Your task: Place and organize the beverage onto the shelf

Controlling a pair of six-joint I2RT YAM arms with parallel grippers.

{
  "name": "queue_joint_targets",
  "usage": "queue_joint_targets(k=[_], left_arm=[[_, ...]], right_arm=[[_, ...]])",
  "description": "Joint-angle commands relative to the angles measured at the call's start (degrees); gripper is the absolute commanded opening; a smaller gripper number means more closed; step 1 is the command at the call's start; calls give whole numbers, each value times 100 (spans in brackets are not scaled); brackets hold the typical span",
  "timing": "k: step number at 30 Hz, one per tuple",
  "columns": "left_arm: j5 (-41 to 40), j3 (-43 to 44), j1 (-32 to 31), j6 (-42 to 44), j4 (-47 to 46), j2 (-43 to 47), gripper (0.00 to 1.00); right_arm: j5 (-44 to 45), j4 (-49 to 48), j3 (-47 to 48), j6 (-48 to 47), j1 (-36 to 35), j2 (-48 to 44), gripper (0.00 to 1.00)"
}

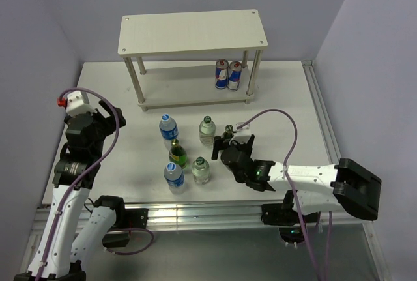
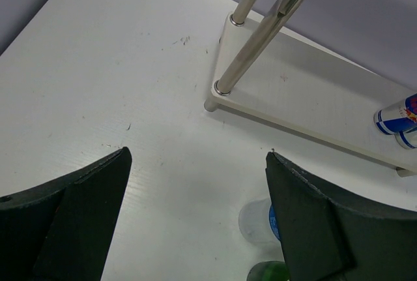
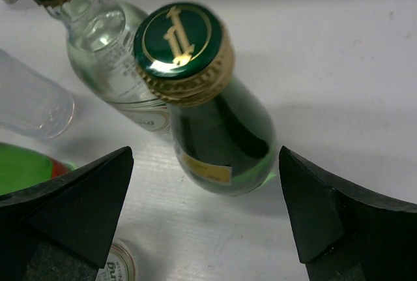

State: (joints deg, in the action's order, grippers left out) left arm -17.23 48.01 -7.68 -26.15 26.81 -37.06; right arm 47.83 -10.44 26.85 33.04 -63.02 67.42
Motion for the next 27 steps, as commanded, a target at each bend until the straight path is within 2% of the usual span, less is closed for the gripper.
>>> queue_joint_targets(k=[1,12,27], left_arm=[[80,7,21,93,-202,120,91],[141,7,21,84,-211,190,91],[168,16,21,84,-229,155,91]], right_arm=[[-319,-573,-4,106,-26,324,100],[446,-1619,-48,475,176,1843,100],[560,-3429,-101,-78,703,2952,100]])
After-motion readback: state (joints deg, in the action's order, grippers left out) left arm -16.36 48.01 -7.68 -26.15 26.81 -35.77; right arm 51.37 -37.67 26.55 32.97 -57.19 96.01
